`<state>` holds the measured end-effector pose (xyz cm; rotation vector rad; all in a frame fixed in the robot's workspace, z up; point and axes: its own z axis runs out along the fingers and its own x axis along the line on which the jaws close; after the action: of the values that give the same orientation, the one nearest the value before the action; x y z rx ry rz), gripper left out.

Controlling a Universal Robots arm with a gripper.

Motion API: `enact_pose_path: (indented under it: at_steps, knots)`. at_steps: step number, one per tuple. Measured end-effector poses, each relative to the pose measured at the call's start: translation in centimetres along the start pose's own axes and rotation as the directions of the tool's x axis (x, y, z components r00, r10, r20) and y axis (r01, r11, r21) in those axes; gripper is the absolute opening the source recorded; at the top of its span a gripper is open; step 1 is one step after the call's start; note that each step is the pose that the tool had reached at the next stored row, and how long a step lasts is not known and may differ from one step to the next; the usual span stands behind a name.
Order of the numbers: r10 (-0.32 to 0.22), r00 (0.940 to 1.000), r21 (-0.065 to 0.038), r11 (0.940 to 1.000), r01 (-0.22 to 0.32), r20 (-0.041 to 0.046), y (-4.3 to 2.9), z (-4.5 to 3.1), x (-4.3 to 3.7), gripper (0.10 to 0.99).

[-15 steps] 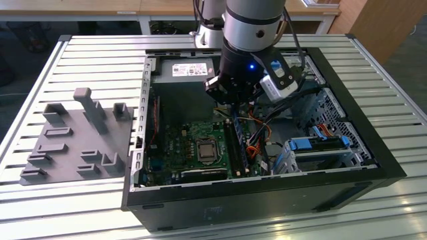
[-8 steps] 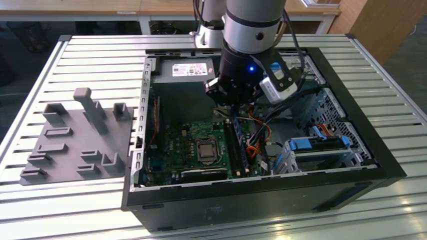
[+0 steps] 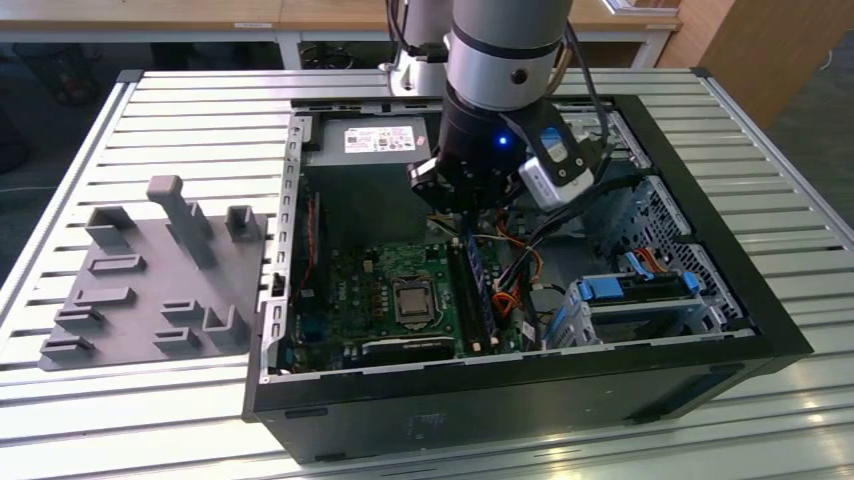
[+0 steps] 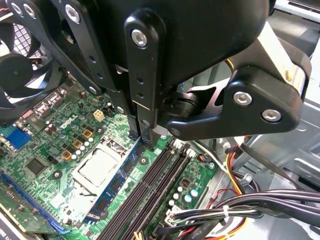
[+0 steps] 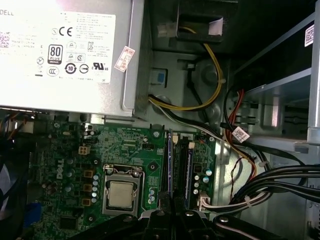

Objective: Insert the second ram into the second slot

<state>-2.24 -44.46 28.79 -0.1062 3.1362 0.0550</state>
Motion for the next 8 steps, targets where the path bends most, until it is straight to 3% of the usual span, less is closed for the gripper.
enact_pose_path:
  at_steps: [8]
  knots:
    - [0.0, 1.0, 0.0, 1.0, 0.0, -0.0005, -0.08, 0.21, 0.01, 0.137]
